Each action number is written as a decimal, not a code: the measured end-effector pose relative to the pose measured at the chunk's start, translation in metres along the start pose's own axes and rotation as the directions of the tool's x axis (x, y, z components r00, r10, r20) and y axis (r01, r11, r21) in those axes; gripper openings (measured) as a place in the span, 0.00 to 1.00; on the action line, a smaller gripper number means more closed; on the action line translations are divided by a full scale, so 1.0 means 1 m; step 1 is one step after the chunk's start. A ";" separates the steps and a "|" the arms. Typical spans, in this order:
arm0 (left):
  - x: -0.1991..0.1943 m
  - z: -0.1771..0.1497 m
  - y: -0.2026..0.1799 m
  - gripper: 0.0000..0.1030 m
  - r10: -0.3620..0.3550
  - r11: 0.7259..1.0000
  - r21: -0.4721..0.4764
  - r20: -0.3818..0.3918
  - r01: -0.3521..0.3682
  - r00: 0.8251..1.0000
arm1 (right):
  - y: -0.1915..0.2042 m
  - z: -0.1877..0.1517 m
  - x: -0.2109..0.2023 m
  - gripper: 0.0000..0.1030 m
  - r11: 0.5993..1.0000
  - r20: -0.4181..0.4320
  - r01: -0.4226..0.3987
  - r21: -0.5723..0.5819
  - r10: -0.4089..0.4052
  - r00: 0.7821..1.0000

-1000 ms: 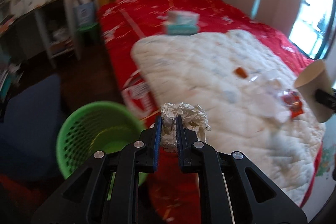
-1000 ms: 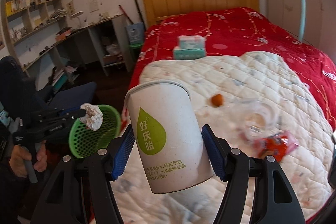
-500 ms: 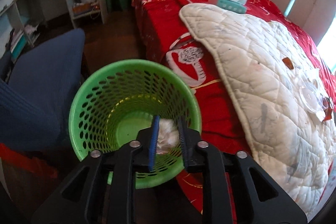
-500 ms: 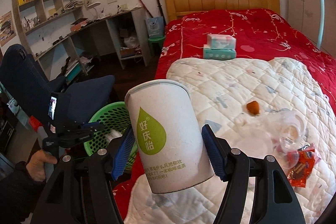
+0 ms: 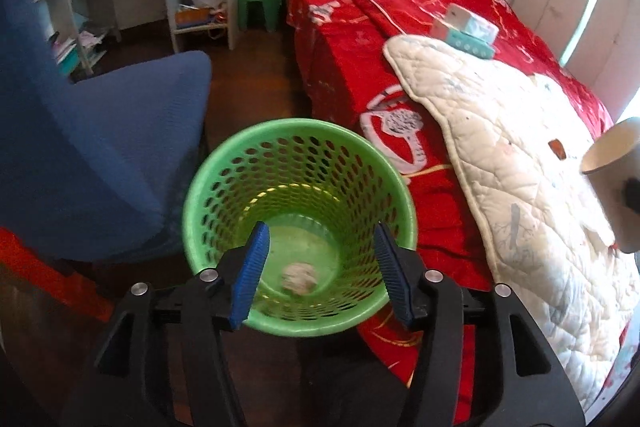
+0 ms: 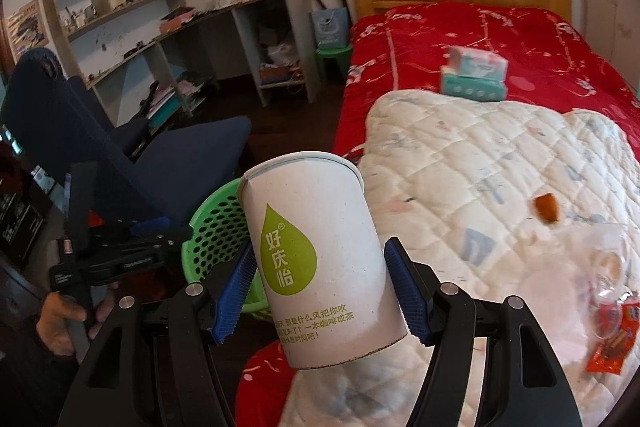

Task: Collect trash
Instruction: 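Carry tissue and cup to the green wastebasket and release both inside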

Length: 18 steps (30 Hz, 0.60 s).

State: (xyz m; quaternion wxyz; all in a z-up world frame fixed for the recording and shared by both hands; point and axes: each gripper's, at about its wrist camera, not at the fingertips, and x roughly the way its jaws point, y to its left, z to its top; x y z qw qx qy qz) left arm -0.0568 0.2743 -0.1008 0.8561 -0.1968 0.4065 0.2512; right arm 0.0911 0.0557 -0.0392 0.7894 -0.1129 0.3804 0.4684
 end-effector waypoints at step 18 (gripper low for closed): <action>-0.030 -0.019 0.069 0.62 0.058 0.989 -0.141 0.039 -0.052 0.998 | 0.085 0.006 0.144 0.62 0.994 -0.226 -0.101 -0.051 0.088 0.970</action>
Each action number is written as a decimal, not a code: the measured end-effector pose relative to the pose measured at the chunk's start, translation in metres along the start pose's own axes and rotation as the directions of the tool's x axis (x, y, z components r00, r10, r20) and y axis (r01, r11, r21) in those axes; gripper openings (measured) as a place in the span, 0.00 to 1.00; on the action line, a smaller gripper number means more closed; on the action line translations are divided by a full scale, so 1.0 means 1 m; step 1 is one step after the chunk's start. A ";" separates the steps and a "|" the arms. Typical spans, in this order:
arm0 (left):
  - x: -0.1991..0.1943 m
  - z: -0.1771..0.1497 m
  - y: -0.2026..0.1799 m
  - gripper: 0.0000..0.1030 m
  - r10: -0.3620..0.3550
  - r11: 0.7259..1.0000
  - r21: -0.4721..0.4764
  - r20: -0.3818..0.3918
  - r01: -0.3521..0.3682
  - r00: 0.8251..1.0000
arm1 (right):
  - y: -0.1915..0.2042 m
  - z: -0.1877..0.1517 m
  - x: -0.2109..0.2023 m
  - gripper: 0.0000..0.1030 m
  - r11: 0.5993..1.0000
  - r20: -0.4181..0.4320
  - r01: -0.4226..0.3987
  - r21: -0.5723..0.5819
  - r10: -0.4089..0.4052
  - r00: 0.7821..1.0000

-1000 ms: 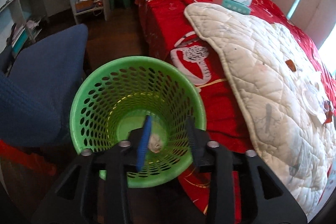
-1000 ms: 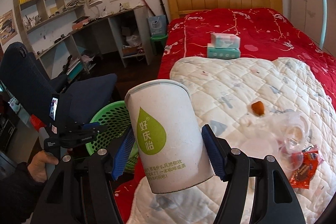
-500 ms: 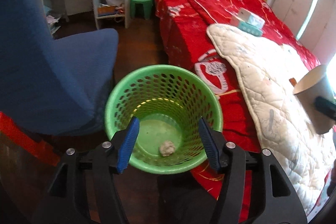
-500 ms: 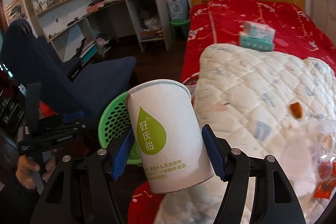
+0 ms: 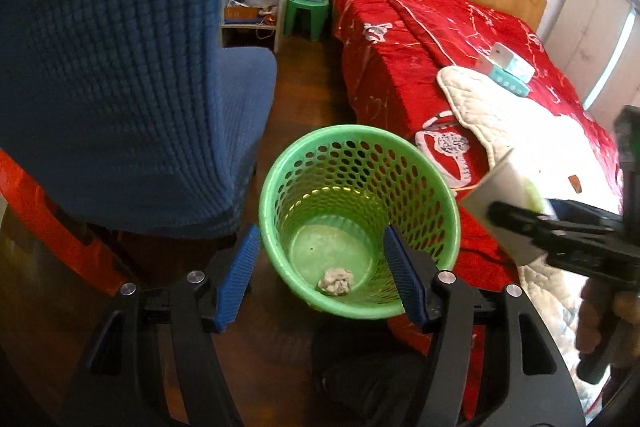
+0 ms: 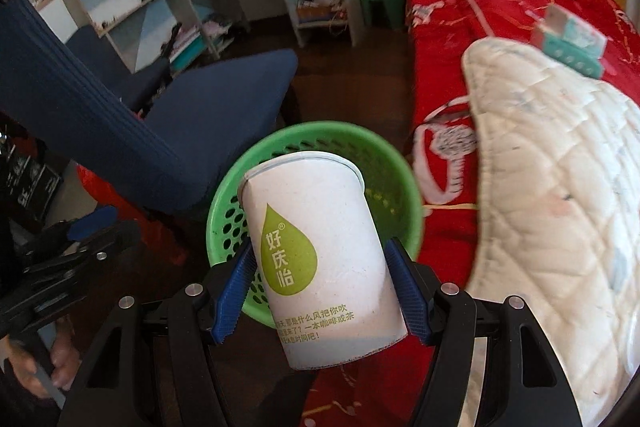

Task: Collect trash
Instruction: 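Carry tissue and cup to the green wastebasket and release both inside, then return to the bed and grasp the orange snack wrapper with the right tool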

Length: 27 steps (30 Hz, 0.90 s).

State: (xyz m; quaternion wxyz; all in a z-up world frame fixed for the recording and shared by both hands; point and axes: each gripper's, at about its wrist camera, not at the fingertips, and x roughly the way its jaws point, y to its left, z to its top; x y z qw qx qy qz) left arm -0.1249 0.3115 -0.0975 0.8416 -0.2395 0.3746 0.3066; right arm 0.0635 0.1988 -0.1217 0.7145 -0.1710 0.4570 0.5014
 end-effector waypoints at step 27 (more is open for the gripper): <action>-0.008 0.000 -0.042 0.66 -0.060 0.998 0.036 -0.003 0.060 0.998 | -0.031 -0.035 -0.062 0.86 0.995 0.087 0.054 0.084 -0.062 0.994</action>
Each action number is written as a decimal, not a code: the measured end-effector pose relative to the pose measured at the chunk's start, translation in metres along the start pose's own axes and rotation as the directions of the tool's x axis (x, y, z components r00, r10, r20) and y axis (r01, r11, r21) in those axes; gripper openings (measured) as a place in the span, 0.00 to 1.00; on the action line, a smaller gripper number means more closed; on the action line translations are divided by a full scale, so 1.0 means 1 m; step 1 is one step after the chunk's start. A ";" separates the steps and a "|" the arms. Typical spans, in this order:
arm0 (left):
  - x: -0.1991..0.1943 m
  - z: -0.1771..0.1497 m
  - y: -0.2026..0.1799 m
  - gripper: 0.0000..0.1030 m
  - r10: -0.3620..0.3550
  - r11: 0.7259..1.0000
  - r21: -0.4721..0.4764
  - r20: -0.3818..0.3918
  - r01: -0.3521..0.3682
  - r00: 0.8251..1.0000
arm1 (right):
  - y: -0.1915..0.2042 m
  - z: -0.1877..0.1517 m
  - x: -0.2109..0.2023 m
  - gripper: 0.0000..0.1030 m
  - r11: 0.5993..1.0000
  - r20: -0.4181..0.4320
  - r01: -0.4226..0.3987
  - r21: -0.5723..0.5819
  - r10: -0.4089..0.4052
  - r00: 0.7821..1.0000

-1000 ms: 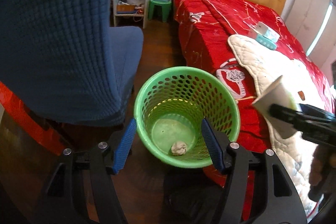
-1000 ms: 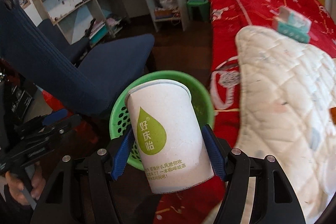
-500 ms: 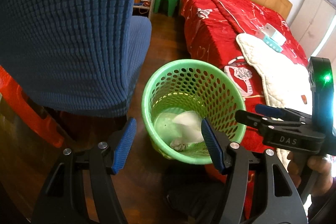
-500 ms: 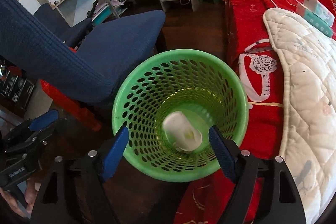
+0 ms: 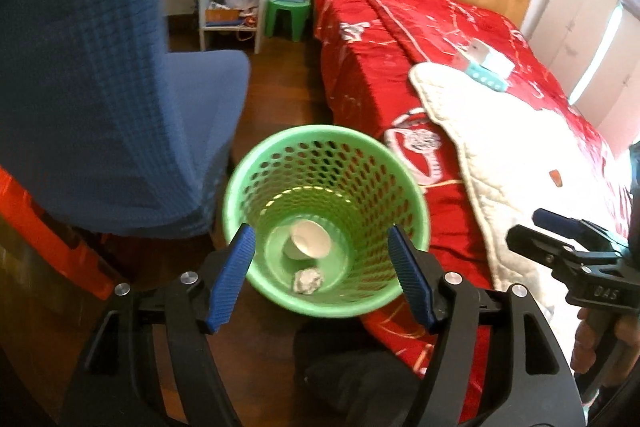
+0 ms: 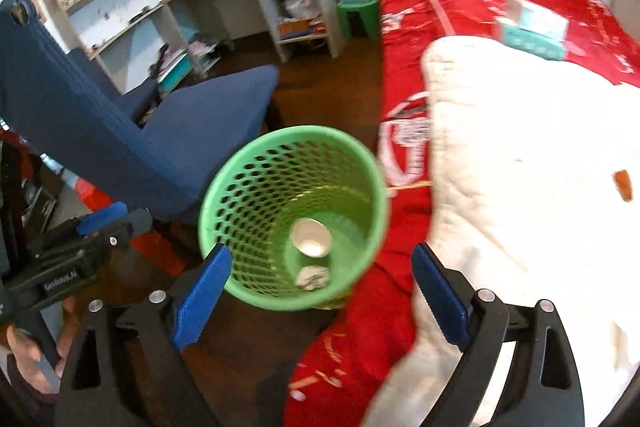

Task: Collect trash
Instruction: 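Return to the bed and grasp the orange snack wrapper with the right tool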

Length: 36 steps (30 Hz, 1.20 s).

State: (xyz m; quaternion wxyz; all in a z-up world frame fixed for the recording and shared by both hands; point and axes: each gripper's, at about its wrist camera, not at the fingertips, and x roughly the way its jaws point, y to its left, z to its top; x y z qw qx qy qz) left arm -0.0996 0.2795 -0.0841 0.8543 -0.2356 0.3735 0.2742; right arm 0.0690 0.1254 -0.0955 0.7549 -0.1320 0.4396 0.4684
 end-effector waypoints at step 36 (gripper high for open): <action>0.018 -0.011 -0.207 0.69 -0.208 0.924 0.305 -0.111 0.233 0.972 | -0.298 -0.132 -0.183 0.74 0.766 0.012 0.389 0.511 -0.459 0.888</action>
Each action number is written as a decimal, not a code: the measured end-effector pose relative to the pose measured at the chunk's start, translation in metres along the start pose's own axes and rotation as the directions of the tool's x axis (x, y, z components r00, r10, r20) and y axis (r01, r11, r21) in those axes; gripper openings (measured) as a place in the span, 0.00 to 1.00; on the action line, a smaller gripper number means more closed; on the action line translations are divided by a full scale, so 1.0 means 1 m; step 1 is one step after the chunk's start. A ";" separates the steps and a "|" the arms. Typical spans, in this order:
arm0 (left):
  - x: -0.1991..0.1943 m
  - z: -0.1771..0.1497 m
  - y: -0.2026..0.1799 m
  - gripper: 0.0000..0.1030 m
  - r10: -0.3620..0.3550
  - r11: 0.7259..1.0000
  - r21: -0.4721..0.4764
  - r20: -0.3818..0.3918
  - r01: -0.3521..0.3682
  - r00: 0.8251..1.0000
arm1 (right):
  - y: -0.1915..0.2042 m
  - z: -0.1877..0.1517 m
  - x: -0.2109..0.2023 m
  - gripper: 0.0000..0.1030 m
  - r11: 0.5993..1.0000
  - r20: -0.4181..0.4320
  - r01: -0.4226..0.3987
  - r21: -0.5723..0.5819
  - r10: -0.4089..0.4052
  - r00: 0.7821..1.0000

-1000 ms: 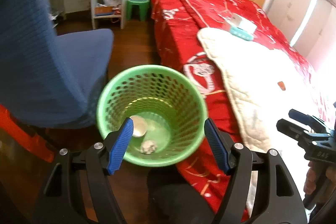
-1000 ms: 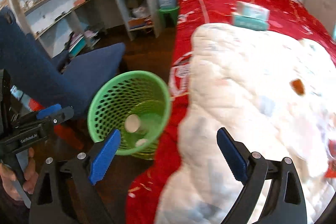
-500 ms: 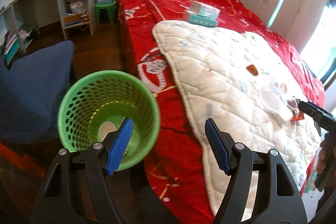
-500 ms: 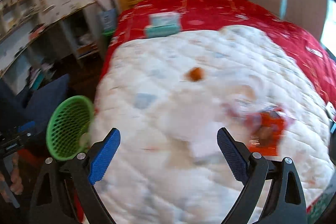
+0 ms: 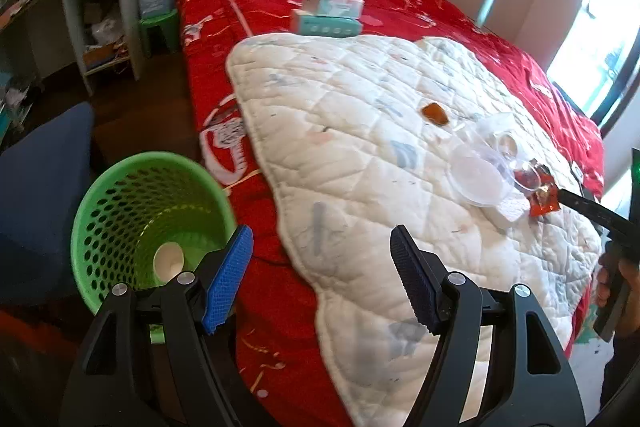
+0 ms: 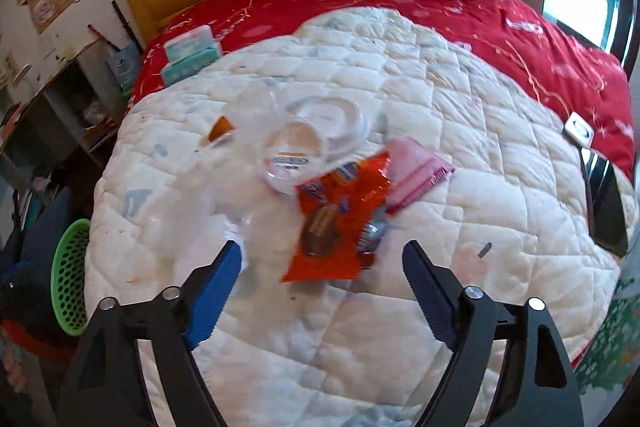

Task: Collect trash
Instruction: 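Return to the bed and grasp the orange snack wrapper with the right tool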

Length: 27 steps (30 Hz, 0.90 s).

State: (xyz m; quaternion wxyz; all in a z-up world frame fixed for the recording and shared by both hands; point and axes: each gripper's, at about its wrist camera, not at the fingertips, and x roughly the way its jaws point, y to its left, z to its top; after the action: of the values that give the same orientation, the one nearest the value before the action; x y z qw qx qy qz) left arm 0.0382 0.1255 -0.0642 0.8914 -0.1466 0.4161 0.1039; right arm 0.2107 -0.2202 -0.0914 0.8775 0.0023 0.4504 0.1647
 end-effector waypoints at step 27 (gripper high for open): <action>0.101 0.041 -0.143 0.93 -0.226 0.918 0.288 -0.188 0.273 0.956 | -0.020 0.019 0.051 0.41 0.999 -0.038 -0.029 -0.015 0.029 0.999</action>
State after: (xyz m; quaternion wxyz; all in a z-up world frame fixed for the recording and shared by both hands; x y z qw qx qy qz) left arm 0.1746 0.0126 -0.0920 0.8751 -0.0641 0.4713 -0.0889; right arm 0.2589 -0.2219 -0.1232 0.8664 -0.0011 0.4654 0.1809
